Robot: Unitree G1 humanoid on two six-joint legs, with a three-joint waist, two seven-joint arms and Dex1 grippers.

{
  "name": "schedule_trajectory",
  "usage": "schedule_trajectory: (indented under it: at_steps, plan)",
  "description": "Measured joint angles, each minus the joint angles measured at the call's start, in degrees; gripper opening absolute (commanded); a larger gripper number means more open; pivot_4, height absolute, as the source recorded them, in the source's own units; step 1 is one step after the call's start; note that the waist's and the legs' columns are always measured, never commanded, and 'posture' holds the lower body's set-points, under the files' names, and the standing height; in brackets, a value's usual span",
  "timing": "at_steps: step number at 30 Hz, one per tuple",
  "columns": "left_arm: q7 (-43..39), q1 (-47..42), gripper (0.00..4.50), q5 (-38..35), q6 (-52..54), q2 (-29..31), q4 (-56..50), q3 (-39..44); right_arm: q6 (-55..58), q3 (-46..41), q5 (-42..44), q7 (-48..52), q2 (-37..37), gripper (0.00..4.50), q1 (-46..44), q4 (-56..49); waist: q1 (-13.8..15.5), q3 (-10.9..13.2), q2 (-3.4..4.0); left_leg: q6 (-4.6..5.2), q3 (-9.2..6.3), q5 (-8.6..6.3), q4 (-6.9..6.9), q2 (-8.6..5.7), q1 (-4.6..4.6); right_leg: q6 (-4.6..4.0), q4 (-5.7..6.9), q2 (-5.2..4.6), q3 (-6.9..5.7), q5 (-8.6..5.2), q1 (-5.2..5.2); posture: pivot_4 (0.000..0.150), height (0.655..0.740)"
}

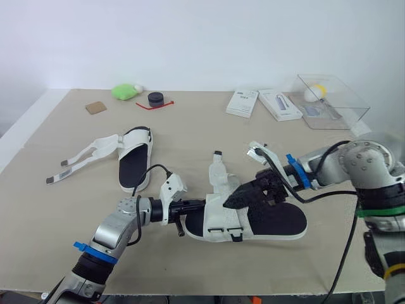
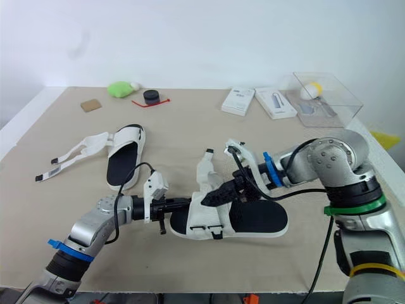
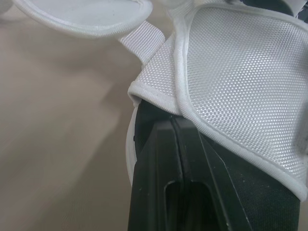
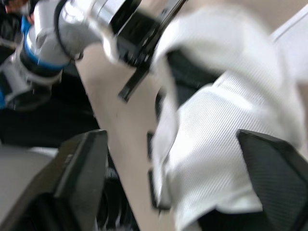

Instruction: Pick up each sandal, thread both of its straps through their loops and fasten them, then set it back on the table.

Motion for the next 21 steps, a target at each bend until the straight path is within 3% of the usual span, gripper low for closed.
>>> schedule_trajectory:
  at_steps: [7, 13, 16, 17, 21]
  plan:
    - [-0.1, 0.1, 0.0, 0.0, 0.1, 0.0, -0.1, 0.0, 0.0, -0.6, 2.8, -2.2, -1.6, 0.06, 6.3, -5.8, 0.0, 0.0, -0.02, 0.0, -0.03, 0.0, 0.0, 0.0, 0.0, 0.0, -0.01, 0.0, -0.01, 0.03, 0.02, 0.15, 0.74]
    - [0.3, 0.1, 0.0, 0.0, 0.1, 0.1, -0.1, 0.2, 0.0, -2.2, 5.2, -2.6, -2.5, 0.06, 8.8, -10.1, 0.0, 0.0, 0.03, 0.0, -0.03, 0.0, 0.0, 0.01, 0.02, 0.02, -0.06, 0.0, -0.01, 0.01, -0.02, 0.15, 0.74]
    - [0.2, 0.1, 0.0, 0.0, 0.1, 0.1, -0.2, 0.1, 0.0, -4.2, 5.4, -2.9, -2.6, 0.93, 8.9, -10.0, 0.0, 0.0, 0.03, 0.0, -0.03, 0.0, 0.0, -0.01, -0.01, 0.02, -0.08, 0.0, 0.0, 0.01, -0.02, 0.15, 0.74]
    - [0.1, 0.1, 0.0, 0.0, 0.1, 0.1, -0.3, 0.0, 0.0, -5.8, 6.6, -2.5, -3.7, 1.53, 8.9, -9.7, 0.0, 0.0, 0.02, 0.0, -0.03, 0.0, 0.0, 0.0, -0.01, 0.02, -0.08, 0.0, 0.0, 0.02, -0.01, 0.15, 0.74]
    - [-0.1, 0.3, 0.0, 0.0, 0.1, 0.2, -0.6, -0.1, 0.0, -9.2, 11.4, -0.5, -8.0, 3.11, 10.1, -9.5, 0.1, 0.0, -0.03, 0.01, -0.03, -0.03, -0.01, 0.0, -0.02, 0.01, -0.07, 0.0, -0.01, 0.02, 0.02, 0.15, 0.74]
